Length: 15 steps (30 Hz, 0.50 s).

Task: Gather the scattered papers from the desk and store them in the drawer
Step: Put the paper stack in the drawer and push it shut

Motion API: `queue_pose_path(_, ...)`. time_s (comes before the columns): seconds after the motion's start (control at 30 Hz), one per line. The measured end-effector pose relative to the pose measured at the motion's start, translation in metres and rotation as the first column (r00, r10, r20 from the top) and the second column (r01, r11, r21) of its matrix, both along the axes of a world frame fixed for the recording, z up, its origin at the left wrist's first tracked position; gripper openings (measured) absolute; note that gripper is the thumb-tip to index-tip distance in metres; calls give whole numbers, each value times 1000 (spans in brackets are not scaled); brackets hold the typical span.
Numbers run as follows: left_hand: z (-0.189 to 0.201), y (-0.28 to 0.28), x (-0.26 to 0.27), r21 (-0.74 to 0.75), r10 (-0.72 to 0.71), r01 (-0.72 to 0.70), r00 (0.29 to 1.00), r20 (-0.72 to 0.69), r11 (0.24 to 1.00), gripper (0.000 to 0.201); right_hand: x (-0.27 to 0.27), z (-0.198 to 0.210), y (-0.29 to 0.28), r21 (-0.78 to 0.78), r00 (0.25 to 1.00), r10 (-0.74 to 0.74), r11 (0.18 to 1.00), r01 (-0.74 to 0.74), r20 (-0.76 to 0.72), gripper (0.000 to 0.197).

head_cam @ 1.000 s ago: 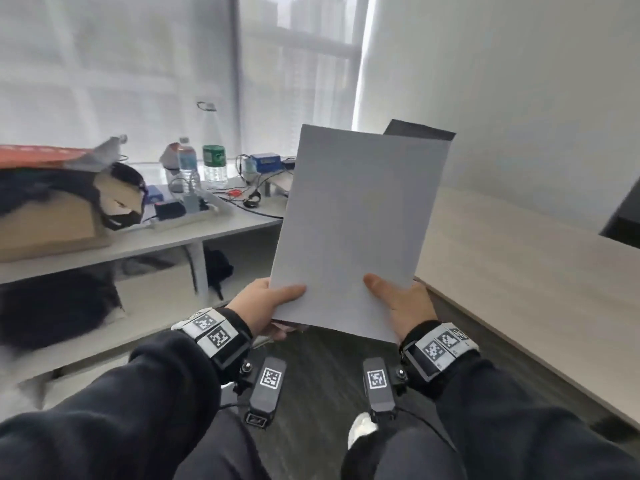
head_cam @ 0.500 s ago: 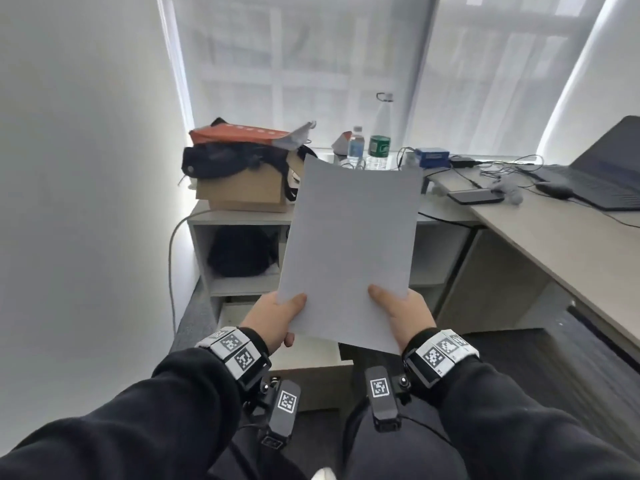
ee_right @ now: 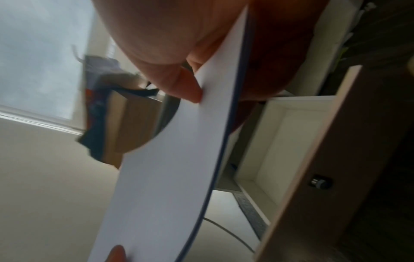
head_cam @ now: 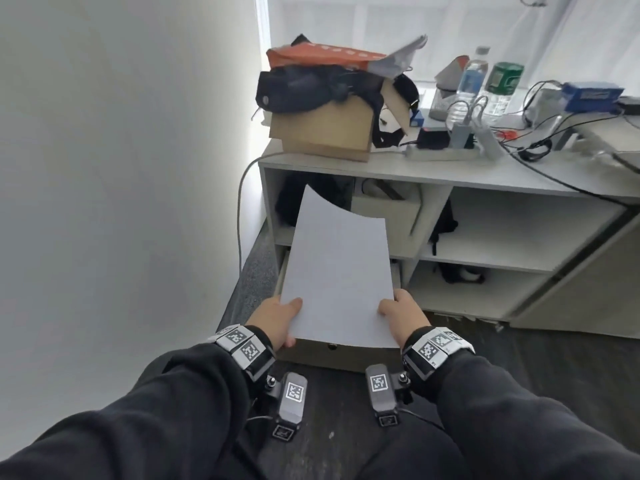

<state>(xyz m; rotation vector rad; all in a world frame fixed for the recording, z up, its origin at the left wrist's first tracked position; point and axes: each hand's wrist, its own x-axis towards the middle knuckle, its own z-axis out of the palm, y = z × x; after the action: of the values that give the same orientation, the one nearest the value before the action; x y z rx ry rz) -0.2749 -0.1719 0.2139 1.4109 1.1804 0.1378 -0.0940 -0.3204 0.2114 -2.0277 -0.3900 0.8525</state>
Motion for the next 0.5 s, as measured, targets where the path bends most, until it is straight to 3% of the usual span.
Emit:
queue_pose_path(0.13, -41, 19, 6, -154, -55, 33, 989, -140, 987, 28, 8, -43, 20, -156, 994, 108, 982, -107, -8, 24)
queue_pose_path(0.27, -70, 37, 20, -256, -63, 12, 980, -191, 966, 25, 21, -73, 47, -252, 987, 158, 954, -163, -42, 25)
queue_pose_path(0.5, -117, 104, 63, -188, -138, 86, 948, -288, 978, 13, 62, -126, 104, -313, 988, 137, 938, -151, -66, 34)
